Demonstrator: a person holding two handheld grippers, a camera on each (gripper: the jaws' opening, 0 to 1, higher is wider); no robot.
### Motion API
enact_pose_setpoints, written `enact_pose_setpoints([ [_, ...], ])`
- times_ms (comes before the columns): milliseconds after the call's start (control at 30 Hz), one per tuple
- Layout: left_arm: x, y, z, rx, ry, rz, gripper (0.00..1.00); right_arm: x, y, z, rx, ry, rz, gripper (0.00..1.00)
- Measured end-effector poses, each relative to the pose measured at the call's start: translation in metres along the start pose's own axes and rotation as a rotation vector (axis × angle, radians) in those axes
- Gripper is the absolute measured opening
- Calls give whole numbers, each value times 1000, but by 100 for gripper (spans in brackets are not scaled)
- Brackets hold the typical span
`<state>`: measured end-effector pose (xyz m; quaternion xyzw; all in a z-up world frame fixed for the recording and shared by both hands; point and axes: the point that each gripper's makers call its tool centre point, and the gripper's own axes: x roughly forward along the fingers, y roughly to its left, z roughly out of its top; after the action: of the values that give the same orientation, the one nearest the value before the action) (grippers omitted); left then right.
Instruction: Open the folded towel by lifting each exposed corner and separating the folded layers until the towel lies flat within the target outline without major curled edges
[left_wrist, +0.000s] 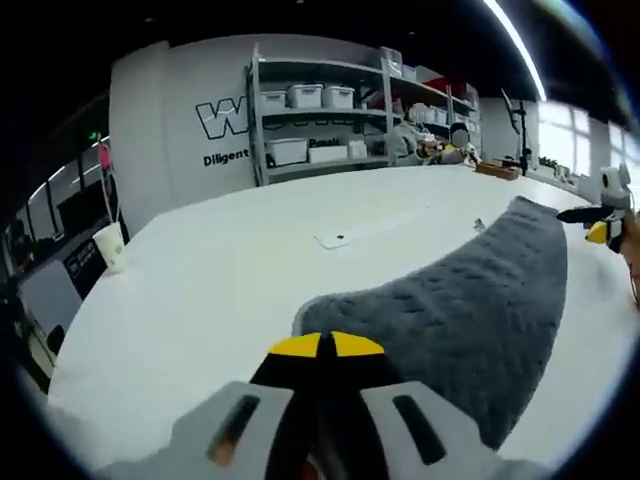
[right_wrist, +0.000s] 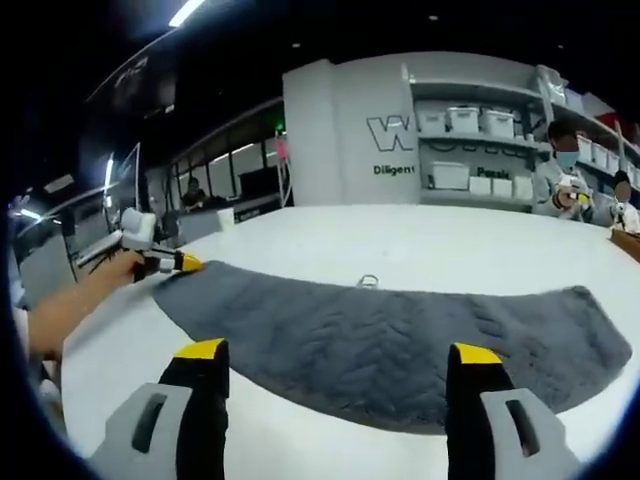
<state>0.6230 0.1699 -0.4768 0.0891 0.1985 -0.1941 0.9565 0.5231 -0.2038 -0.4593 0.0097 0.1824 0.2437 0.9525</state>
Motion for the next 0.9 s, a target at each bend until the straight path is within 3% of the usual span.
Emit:
enact_pose_setpoints([
  [100,-4,-3,5,42,-4,1,0,0,0,0,-1,2,2,89],
  [233,-25,-33,21,146,-32,-70,0,0,-1,-3,3,15,-4,89],
  [467,-51,-60,32,158,-92,-156,0,0,-1,-2,5,11,1,89],
  [567,-72,-80,36,187,-130,-230,0,0,0,-3,6,11,2,89],
  [633,-77,-85,36,201,-133,-247,0,0,0,-3,6,12,3,89],
  [667,-87,-99,33,230,-132,-307,0,0,0,-4,5,15,3,89],
  [900,-113,-128,17,353,-119,-432,0,-2,3,-3,3,10,12,90],
])
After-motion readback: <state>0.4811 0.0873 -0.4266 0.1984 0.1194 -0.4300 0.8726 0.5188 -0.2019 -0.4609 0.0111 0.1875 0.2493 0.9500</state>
